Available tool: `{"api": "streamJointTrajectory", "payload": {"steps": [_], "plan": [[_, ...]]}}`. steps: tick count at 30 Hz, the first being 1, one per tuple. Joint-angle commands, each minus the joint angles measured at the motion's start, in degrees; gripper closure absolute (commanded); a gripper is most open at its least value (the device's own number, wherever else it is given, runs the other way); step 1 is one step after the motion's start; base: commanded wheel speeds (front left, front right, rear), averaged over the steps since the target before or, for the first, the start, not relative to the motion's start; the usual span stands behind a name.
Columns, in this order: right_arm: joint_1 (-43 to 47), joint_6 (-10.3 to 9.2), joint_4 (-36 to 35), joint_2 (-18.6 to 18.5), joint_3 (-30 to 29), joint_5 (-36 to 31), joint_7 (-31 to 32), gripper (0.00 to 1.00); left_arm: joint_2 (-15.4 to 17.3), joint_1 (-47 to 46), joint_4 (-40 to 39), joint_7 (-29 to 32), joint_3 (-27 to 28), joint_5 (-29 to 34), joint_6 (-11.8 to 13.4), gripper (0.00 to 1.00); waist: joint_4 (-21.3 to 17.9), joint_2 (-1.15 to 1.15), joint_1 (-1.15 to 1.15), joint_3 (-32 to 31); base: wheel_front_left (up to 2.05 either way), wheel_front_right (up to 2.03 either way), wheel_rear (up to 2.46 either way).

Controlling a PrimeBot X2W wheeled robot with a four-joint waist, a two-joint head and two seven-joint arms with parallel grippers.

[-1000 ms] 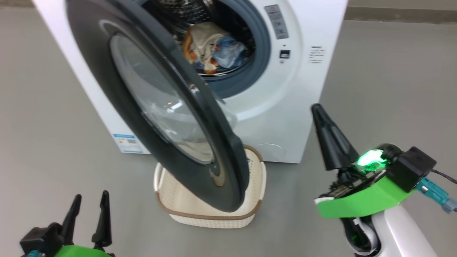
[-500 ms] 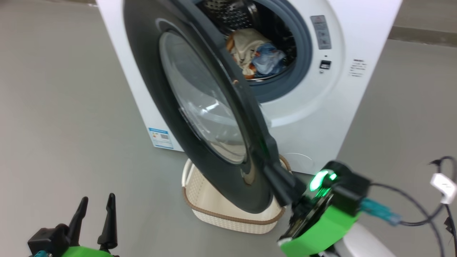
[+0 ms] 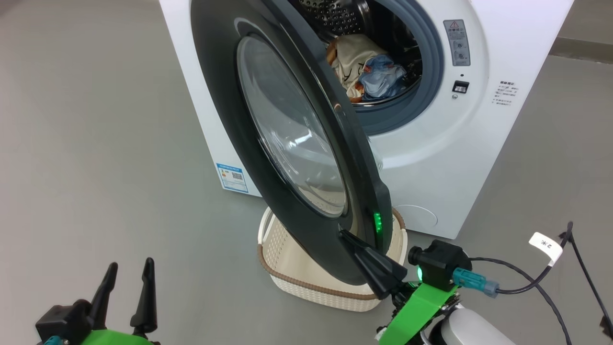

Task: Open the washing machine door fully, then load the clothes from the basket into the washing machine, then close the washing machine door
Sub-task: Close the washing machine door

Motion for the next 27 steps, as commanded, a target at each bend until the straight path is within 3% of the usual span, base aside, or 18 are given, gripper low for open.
{"api": "streamJointTrajectory", "payload": {"steps": [1,17,27], "plan": [[-1.8,0.09,-0.9,0.2,0.7,0.6,-0.5,1.0,0.9,-2.8,-1.5,-0.4,2.1,-0.4,-0.1,0.0,0.0,0.0,0.0,0.1,0.0,0.0,0.0],[-5.0,0.09,5.5,-2.4,-4.1,1.3,-1.7,1.0,0.9,-3.9,-1.9,-0.4,2.0,-1.0,-0.1,0.0,0.5,0.0,0.0,2.8,0.0,0.0,0.0],[-11.1,0.09,7.5,-6.5,-9.4,-0.2,-1.8,1.0,1.7,-5.9,-2.4,-0.4,1.6,-1.9,-0.1,0.0,1.3,0.0,0.0,9.2,0.0,0.0,0.0]]}}
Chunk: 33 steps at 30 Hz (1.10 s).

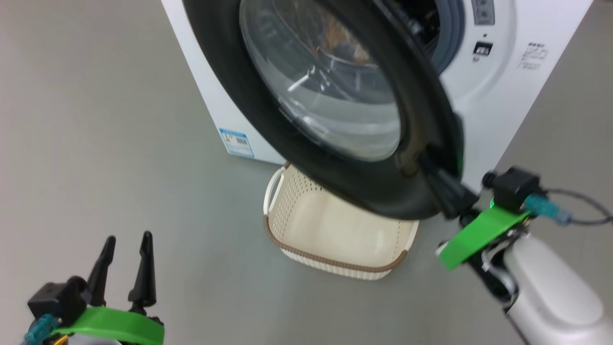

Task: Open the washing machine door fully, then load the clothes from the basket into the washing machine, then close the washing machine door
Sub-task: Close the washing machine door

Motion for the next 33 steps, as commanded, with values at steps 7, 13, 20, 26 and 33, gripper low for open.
{"api": "streamJointTrajectory", "payload": {"steps": [7,13,20,26,33], "plan": [[-9.7,0.07,2.5,-3.5,-3.6,-0.9,-0.7,1.0,2.1,-5.3,-2.3,-0.4,1.2,-1.3,-0.1,0.0,1.1,0.0,0.0,8.7,0.0,0.0,0.0],[-15.8,0.07,6.1,-5.3,-6.4,-2.1,-0.7,1.0,2.2,-7.1,-2.5,-0.4,1.0,-1.9,-0.1,0.0,1.8,0.0,0.0,12.3,0.0,0.0,0.0],[-22.5,0.07,9.6,-6.1,-8.9,-3.7,-0.7,1.0,2.2,-8.1,-2.7,-0.4,1.0,-2.2,-0.1,0.0,2.1,0.0,0.0,14.4,0.0,0.0,0.0],[-28.1,0.07,13.5,-6.3,-11.5,-6.3,-0.7,1.0,2.1,-8.9,-2.8,-0.4,0.7,-2.4,-0.1,0.0,2.2,0.0,0.0,15.6,0.0,0.0,0.0],[-31.6,0.07,17.4,-5.1,-12.3,-8.8,-0.7,1.0,2.1,-9.5,-2.4,-0.4,0.5,-2.6,-0.1,0.0,2.3,0.0,0.0,15.8,0.0,0.0,0.0]]}}
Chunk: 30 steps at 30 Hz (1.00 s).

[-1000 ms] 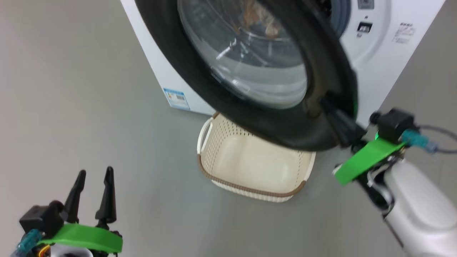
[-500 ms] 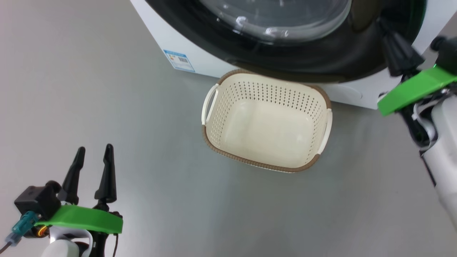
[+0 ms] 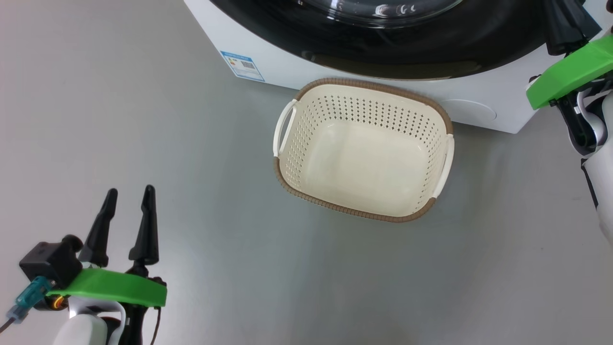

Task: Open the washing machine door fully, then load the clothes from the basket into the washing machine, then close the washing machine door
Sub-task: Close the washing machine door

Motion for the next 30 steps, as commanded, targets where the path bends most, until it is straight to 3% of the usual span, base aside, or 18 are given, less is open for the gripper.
{"api": "streamJointTrajectory", "payload": {"steps": [1,10,11,12,13,14,15,30], "plan": [[-1.5,-0.43,-0.8,0.2,-0.5,-0.3,-0.3,1.0,1.9,-1.6,-1.0,-0.4,2.1,-0.2,-0.1,0.0,-0.1,0.0,0.0,-0.2,0.0,0.0,0.0],[2.0,-0.43,-1.8,2.0,-0.5,-0.3,-0.3,1.0,2.0,-1.3,-0.7,-0.4,2.4,0.1,-0.1,0.0,-1.2,0.0,0.0,-2.9,0.0,0.0,0.0],[2.7,-0.43,-2.2,2.2,-0.5,-0.2,-0.3,0.94,2.0,-1.2,-0.6,-0.4,2.4,0.2,-0.1,0.0,-1.4,0.0,0.0,-3.4,0.0,0.0,0.0],[3.5,-0.43,-2.5,2.5,-0.4,-0.1,-0.3,0.69,2.0,-1.2,-0.6,-0.4,2.4,0.3,-0.1,0.0,-1.8,0.0,0.0,-3.9,0.0,0.0,0.0],[4.3,-0.43,-3.0,2.7,-0.4,0.0,-0.3,0.53,2.1,-1.0,-0.6,-0.4,2.3,0.3,-0.1,0.0,-2.1,0.0,0.0,-4.5,0.0,0.0,0.0],[5.2,-0.43,-3.5,3.0,-0.4,0.1,-0.3,0.23,2.1,-0.9,-0.6,-0.4,2.3,0.4,-0.1,0.0,-2.6,0.0,0.0,-5.0,0.0,0.0,0.0],[6.1,-0.43,-4.1,3.2,-0.3,0.3,-0.3,0.0,2.2,-0.8,-0.5,-0.4,2.2,0.5,-0.1,0.0,-3.0,0.0,0.0,-5.7,0.0,0.0,0.0],[21.6,-0.43,-13.9,7.4,-1.5,1.6,-0.3,0.0,3.3,1.5,-0.6,-0.4,2.1,2.3,-0.1,0.0,-12.6,0.0,0.0,-14.4,0.0,0.0,0.0]]}}
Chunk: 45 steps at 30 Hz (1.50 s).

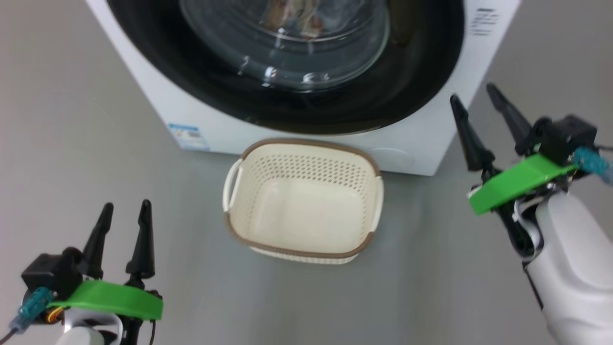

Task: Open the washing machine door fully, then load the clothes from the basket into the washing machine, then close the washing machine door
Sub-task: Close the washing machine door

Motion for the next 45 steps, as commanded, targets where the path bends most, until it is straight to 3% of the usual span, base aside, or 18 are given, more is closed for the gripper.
{"api": "streamJointTrajectory", "payload": {"steps": [1,11,21,30,45], "plan": [[1.2,-0.33,-1.9,0.6,0.5,0.3,-0.3,0.0,2.0,-0.2,-1.0,-0.4,2.1,0.4,-0.1,0.0,-3.9,0.0,0.0,-3.6,0.0,0.0,0.0],[11.3,-0.33,-6.9,3.0,-1.9,1.3,-0.3,0.0,1.4,1.9,-0.8,-0.4,3.3,1.4,-0.1,0.0,-9.8,0.0,0.0,-7.3,0.0,0.0,0.0],[18.7,-0.33,-11.8,4.6,-4.2,1.2,-0.3,0.0,1.4,3.6,-0.9,-0.4,3.2,-0.3,-0.1,0.0,-13.3,0.0,0.0,-9.0,0.0,0.0,0.0],[23.5,-0.33,-14.1,5.4,-5.5,-0.1,-0.3,0.0,1.4,4.4,-0.5,-0.4,3.1,-1.5,-0.1,0.0,-14.6,0.0,0.0,-9.9,0.0,0.0,0.0],[24.3,-0.33,-14.9,6.0,-6.6,-1.4,-0.3,0.0,1.3,4.9,-0.8,-0.4,3.2,-1.0,-0.1,0.0,-14.2,0.0,0.0,-10.0,0.0,0.0,0.0]]}}
